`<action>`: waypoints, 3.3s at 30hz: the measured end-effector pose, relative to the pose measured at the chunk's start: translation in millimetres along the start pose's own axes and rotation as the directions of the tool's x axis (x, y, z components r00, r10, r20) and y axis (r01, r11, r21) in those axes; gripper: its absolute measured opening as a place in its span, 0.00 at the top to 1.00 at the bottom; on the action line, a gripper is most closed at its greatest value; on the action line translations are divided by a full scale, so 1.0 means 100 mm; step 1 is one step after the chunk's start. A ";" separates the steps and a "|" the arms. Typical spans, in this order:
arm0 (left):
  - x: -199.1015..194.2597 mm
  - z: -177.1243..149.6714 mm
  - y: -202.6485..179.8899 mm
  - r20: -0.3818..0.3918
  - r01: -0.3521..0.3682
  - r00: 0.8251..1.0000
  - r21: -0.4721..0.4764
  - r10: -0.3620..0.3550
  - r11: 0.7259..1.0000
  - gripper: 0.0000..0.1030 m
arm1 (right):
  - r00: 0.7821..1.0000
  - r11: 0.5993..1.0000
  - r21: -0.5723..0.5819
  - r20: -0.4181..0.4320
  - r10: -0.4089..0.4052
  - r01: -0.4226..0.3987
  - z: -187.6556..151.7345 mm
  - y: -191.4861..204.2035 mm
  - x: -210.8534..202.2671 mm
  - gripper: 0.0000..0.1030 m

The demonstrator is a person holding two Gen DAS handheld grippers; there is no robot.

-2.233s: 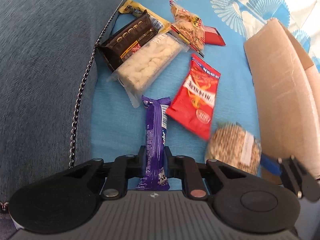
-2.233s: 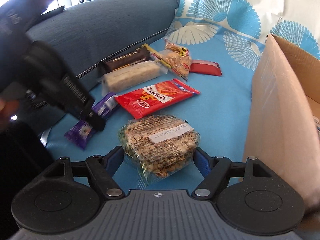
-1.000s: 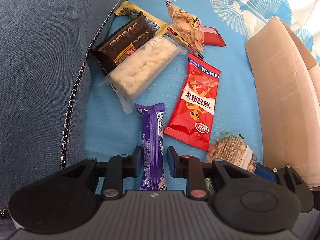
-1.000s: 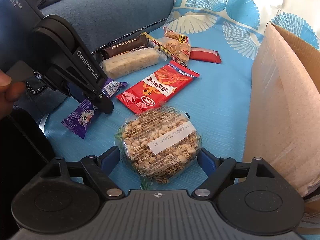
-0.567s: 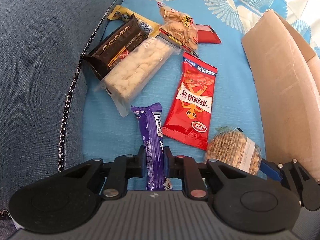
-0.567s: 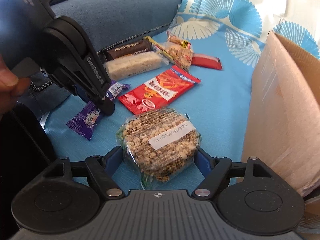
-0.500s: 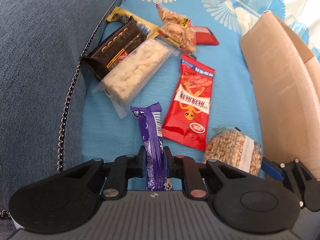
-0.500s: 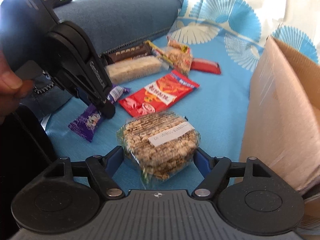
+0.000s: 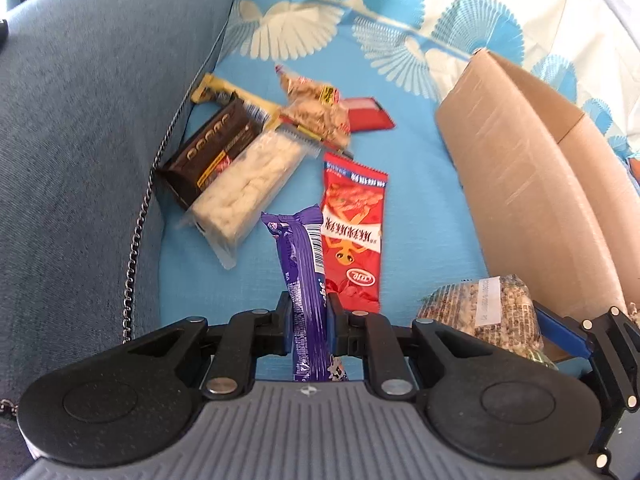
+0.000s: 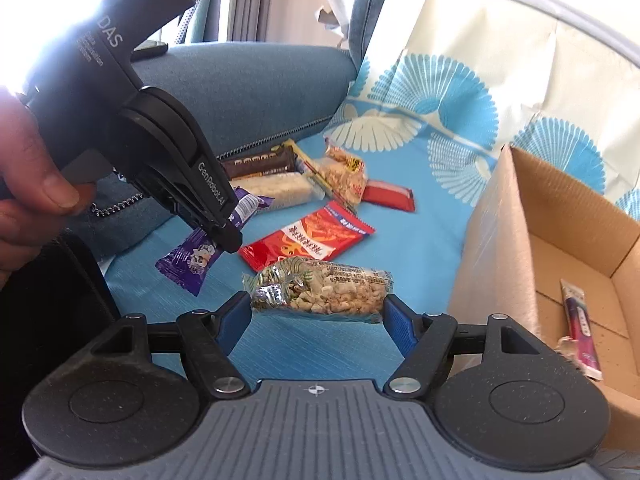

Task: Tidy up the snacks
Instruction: 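Lift the purple bar with the left tool while the right lifts the nut-brittle bag toward the box, then carry the purple bar over the box with the left tool while the right holds the nut bag above it, then open the left tool dropping the purple bar into the box while the right drops the nut bag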

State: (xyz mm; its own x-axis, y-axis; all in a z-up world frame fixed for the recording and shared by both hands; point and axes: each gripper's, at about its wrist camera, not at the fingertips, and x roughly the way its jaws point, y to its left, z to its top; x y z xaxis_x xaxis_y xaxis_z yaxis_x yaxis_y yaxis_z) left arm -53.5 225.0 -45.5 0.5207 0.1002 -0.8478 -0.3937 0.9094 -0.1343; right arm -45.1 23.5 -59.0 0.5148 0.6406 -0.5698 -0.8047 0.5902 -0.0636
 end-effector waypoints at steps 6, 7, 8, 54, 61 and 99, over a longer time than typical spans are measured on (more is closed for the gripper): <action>-0.20 -0.07 -0.03 0.099 0.009 0.995 0.020 -0.011 1.000 0.83 | 0.998 0.999 -0.009 0.046 -0.040 0.041 0.01 0.05 -0.17 0.29; -0.25 -0.09 -0.04 0.121 0.013 0.993 0.025 -0.016 1.000 0.83 | 0.997 0.999 -0.004 0.054 -0.051 0.051 0.01 0.05 -0.22 0.29; -0.29 -0.11 -0.05 0.143 0.018 0.990 0.030 -0.022 0.999 0.83 | 0.996 0.998 0.006 0.062 -0.061 0.061 0.02 0.03 -0.27 0.29; -0.73 -0.18 -0.45 0.273 0.031 0.961 0.058 -0.046 0.998 0.83 | 0.832 0.696 0.662 0.195 -0.519 0.279 -0.44 -2.30 -1.42 0.29; -0.74 0.13 -1.01 0.271 0.090 0.957 0.067 -0.105 0.994 0.83 | 0.856 0.727 0.635 0.193 -0.479 0.263 -0.42 -2.27 -1.33 0.29; -0.97 0.55 -2.37 0.429 0.153 0.873 0.211 -0.232 0.966 0.32 | 0.896 0.746 0.623 0.157 -0.415 0.236 -0.42 -2.34 -1.23 0.15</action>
State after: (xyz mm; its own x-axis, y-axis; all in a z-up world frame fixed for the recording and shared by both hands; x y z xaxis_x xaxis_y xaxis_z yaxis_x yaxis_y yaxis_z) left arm 30.6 22.0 96.5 0.8707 0.0499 -0.4892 -0.1410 0.9784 -0.1510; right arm 67.1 -214.4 -8.6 0.8418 0.4061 -0.3557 -0.2941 0.8975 0.3285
